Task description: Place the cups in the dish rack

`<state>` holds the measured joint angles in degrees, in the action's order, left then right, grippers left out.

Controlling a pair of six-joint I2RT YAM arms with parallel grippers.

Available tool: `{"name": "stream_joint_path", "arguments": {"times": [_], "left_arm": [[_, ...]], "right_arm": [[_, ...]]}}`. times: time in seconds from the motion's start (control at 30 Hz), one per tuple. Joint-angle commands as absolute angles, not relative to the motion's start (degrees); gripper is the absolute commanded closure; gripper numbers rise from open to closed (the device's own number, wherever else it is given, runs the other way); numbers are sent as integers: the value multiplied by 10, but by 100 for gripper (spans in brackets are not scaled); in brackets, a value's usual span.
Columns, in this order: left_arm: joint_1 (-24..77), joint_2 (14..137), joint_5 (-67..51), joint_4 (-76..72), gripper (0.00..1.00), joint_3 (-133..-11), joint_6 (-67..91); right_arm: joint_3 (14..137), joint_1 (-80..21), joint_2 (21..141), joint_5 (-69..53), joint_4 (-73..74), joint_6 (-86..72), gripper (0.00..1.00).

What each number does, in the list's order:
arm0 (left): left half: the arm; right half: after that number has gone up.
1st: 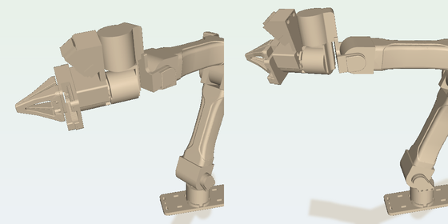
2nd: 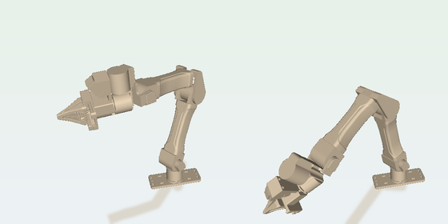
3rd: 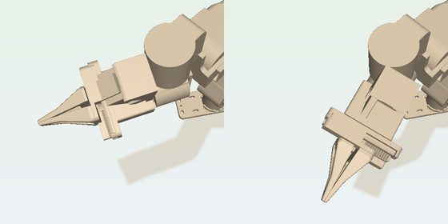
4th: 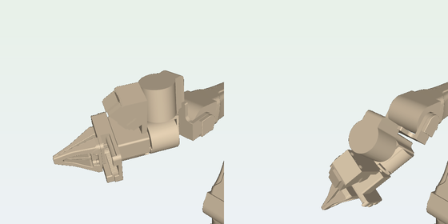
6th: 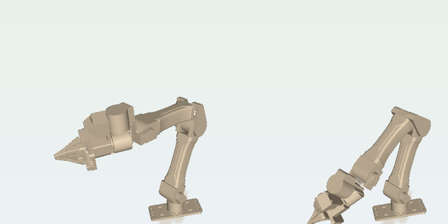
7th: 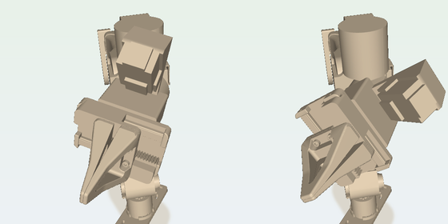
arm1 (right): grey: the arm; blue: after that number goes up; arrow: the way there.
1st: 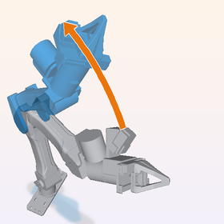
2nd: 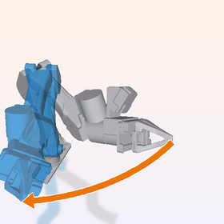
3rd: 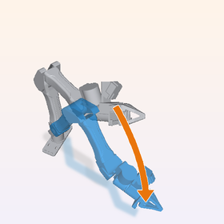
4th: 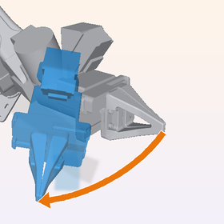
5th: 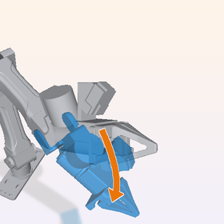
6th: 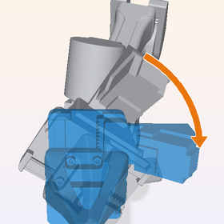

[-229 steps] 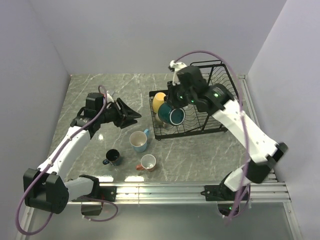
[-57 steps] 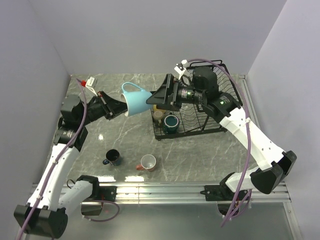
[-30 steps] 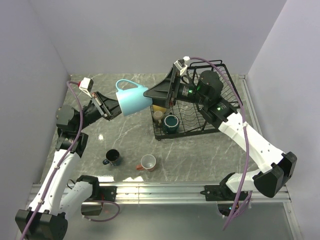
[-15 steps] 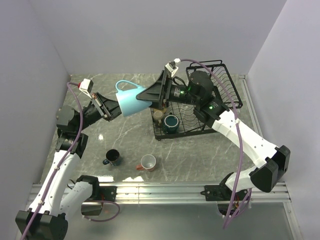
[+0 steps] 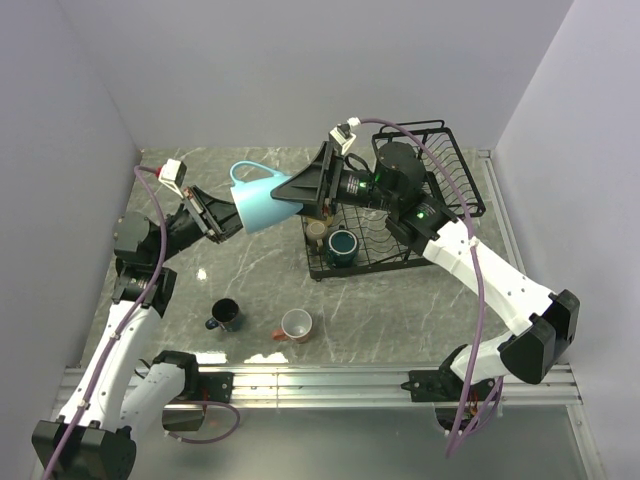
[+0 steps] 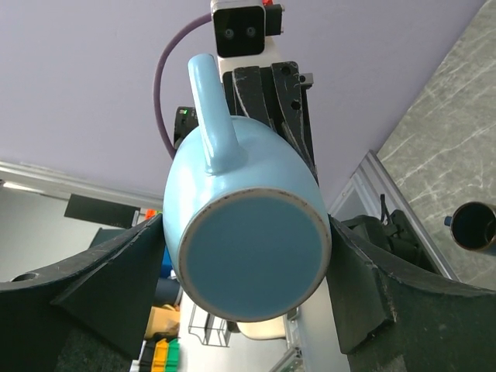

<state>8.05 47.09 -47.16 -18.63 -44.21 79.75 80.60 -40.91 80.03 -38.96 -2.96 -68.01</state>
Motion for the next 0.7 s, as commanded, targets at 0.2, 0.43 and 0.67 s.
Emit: {"name": "stream_joint_path", "arguments": {"times": [0.2, 0.43, 0.67], "left_arm": [[84, 473, -483, -99, 76, -458, 717], [83, 485, -483, -100, 59, -448, 710], [83, 507, -483, -90, 53, -457, 693]], "right_arm": [[861, -423, 789, -362, -76, -664, 100], [883, -418, 784, -352, -34, -629, 100], [872, -403, 772, -345, -18, -621, 100]]}}
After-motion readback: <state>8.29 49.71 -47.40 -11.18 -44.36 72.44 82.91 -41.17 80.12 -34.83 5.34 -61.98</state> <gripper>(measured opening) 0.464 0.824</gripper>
